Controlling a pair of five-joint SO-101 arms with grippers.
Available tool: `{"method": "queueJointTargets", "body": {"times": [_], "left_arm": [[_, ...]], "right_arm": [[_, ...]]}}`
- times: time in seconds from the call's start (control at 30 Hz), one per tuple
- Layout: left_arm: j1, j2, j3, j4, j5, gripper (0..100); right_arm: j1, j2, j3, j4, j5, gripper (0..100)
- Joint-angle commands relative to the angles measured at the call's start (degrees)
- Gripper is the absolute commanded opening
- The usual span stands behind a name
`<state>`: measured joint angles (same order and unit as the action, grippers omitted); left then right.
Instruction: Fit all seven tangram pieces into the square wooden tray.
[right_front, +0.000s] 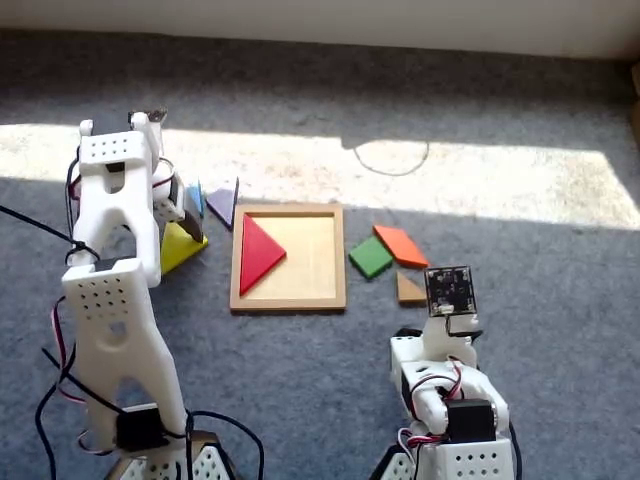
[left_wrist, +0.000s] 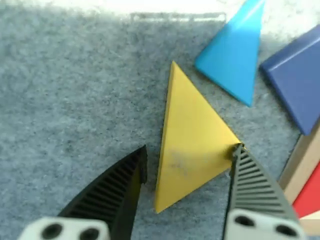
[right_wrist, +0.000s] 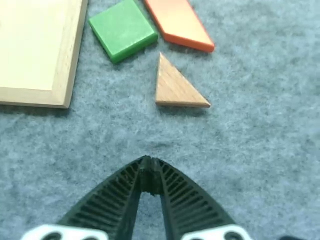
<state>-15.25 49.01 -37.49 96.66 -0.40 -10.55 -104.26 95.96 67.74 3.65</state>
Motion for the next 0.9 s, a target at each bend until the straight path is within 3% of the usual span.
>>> {"method": "queueJointTargets", "body": {"times": [0.0,0.87], "left_arm": [[3.38,-0.04,0.84,0.53,0.0,27],[12.0,1.63,-0.13,0.88,0.0,13]], "right_arm": [[0.66,-0.84,5.32,0.31,0.44,0.9],[0.66,-0.84,5.32,0.31,0.44,0.9]]}}
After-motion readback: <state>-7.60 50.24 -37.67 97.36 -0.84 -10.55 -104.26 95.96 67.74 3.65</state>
